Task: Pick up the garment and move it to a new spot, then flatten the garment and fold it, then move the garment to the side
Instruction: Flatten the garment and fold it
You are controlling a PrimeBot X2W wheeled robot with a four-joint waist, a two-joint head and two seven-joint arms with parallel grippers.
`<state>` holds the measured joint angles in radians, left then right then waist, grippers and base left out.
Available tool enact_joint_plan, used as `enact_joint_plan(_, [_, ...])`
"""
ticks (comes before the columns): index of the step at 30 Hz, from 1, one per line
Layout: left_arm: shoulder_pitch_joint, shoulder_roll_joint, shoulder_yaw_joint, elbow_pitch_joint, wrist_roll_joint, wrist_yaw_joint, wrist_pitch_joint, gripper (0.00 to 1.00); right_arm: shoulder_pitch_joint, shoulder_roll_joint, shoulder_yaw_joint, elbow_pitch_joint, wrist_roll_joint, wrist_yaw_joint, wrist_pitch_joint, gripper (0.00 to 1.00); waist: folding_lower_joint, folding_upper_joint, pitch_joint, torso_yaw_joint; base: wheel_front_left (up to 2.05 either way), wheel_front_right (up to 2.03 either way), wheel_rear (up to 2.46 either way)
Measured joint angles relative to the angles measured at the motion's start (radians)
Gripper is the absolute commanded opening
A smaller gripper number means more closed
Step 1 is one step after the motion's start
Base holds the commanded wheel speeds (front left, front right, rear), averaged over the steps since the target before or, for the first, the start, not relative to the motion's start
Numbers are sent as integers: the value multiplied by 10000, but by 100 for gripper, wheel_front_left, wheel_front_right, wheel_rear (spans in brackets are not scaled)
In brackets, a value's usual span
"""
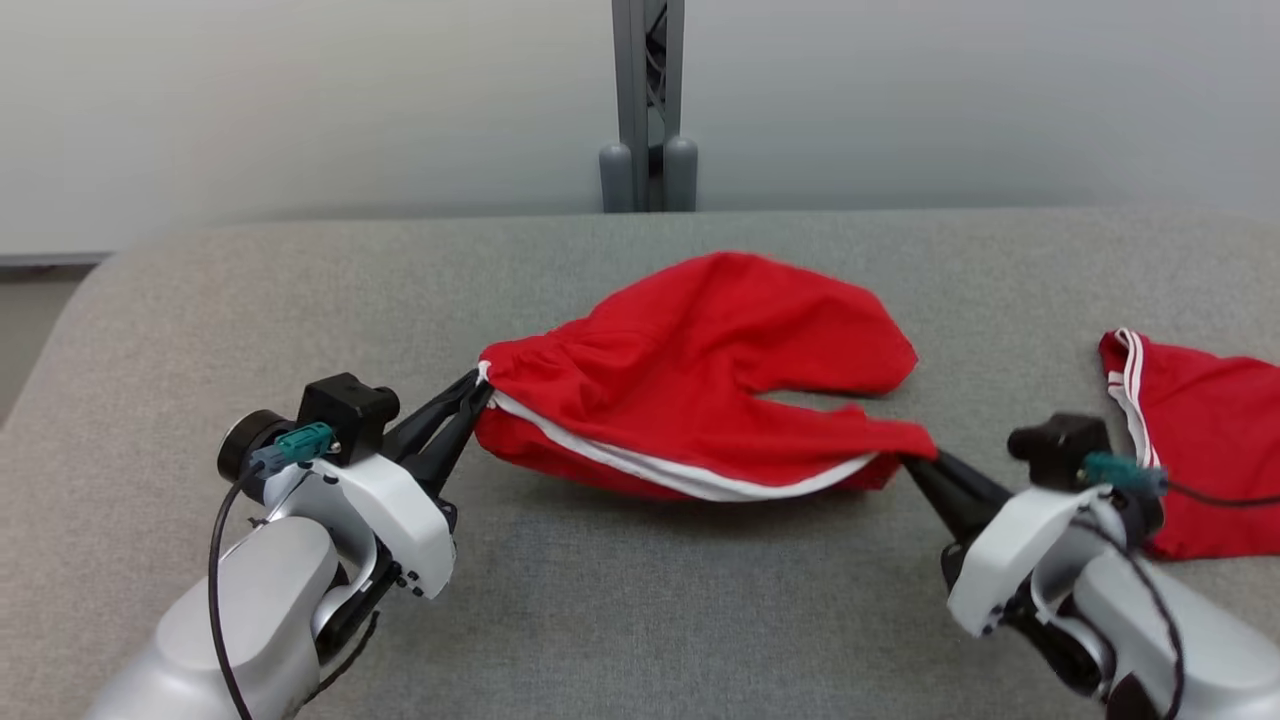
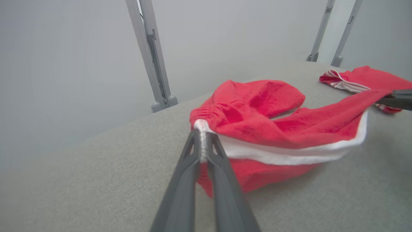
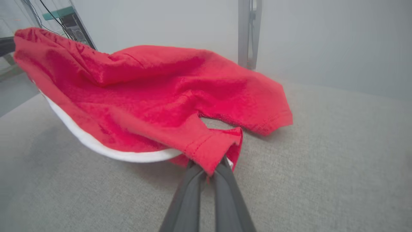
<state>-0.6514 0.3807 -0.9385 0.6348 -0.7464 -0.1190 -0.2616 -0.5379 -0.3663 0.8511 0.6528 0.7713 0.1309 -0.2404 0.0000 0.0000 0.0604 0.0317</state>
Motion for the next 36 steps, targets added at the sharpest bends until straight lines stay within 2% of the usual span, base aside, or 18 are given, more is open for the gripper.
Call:
enact_joint_plan(4, [378, -370, 1269, -171, 77, 0, 2, 0, -825, -849, 491, -1519, 1741, 0, 667, 0, 0, 0, -537, 65, 0, 0, 0])
enact_joint_plan(9, [203, -757, 2247, 67, -59, -29, 0, 0, -2000, -1565, 585, -2316, 2955, 0, 1191, 0, 0, 0, -850, 66, 0, 0, 0])
enact_joint_plan(15, [-890, -1436, 2859, 922, -846, -42, 157, 0, -3309, -1634, 556, -2468, 4203, 0, 1710, 0, 0, 0, -1178, 111, 0, 0, 0])
enact_joint_plan(17, [-1333, -1626, 3028, 1235, -1080, -42, 238, 0, -3562, -1494, 385, -2468, 5129, 0, 2105, 0, 0, 0, -1285, 126, 0, 0, 0])
enact_joint_plan(22, [-2173, -1793, 3317, 2061, -1078, 209, 180, 0, -4319, -1547, 430, -1994, 5860, 0, 2986, 0, 0, 0, -1490, 127, 0, 0, 0])
enact_joint_plan(27, [-2356, -1990, 3544, 2738, -1181, 291, 100, 0, -4408, -1478, 479, -1572, 6815, 0, 3848, 0, 0, 0, -1617, 84, 0, 0, 0])
enact_joint_plan(33, [-2355, -2100, 3538, 3346, -1264, 157, 63, 0, -4012, -1421, -192, -1492, 8734, 0, 4934, 0, 0, 0, -1660, 78, 0, 0, 0])
enact_joint_plan(36, [-2356, -2136, 3515, 3522, -1285, 82, 59, 0, -3942, -1469, -458, -1459, 9001, 0, 5055, 0, 0, 0, -1664, 92, 0, 0, 0])
